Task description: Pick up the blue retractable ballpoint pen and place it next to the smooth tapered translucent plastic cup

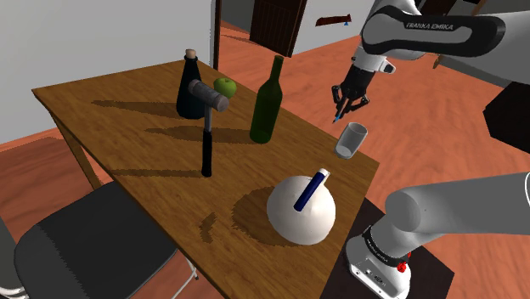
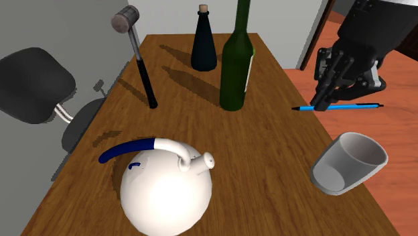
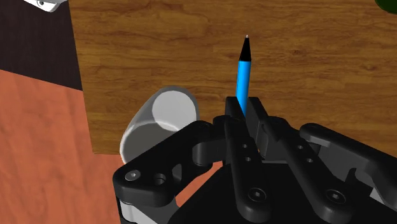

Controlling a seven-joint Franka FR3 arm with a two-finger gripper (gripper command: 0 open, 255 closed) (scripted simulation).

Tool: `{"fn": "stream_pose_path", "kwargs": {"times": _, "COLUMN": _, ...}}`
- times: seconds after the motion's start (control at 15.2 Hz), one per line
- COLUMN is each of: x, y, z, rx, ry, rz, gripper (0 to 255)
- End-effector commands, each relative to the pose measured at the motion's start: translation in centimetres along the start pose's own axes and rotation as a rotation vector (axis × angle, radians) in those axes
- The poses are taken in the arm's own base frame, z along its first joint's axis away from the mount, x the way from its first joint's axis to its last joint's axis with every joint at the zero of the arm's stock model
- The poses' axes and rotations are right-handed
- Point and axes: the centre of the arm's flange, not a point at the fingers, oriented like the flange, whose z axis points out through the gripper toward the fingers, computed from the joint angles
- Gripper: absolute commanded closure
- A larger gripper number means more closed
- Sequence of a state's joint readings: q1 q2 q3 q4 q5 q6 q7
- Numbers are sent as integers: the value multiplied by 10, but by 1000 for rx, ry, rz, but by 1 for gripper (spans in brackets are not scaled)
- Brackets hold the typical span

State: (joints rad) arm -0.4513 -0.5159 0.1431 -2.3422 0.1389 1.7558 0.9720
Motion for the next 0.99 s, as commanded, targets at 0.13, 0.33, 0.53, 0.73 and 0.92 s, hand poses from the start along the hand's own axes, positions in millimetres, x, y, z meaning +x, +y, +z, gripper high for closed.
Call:
{"fn": "stream_pose_path", "kwargs": {"times": 0.13, "x": 3, "y": -2, "z": 22, "rx": 0, "ry": 0, "rz": 0, "gripper": 255}}
{"fn": "stream_pose_path", "kwargs": {"times": 0.33, "x": 5, "y": -2, "z": 38, "rx": 0, "ry": 0, "rz": 0, "gripper": 255}}
{"fn": "stream_pose_path", "kwargs": {"times": 0.53, "x": 6, "y": -2, "z": 53, "rx": 0, "ry": 0, "rz": 0, "gripper": 255}}
{"fn": "stream_pose_path", "kwargs": {"times": 0.73, "x": 8, "y": -3, "z": 69, "rx": 0, "ry": 0, "rz": 0, "gripper": 255}}
{"fn": "stream_pose_path", "kwargs": {"times": 0.92, "x": 9, "y": -3, "z": 85, "rx": 0, "ry": 0, "rz": 0, "gripper": 255}}
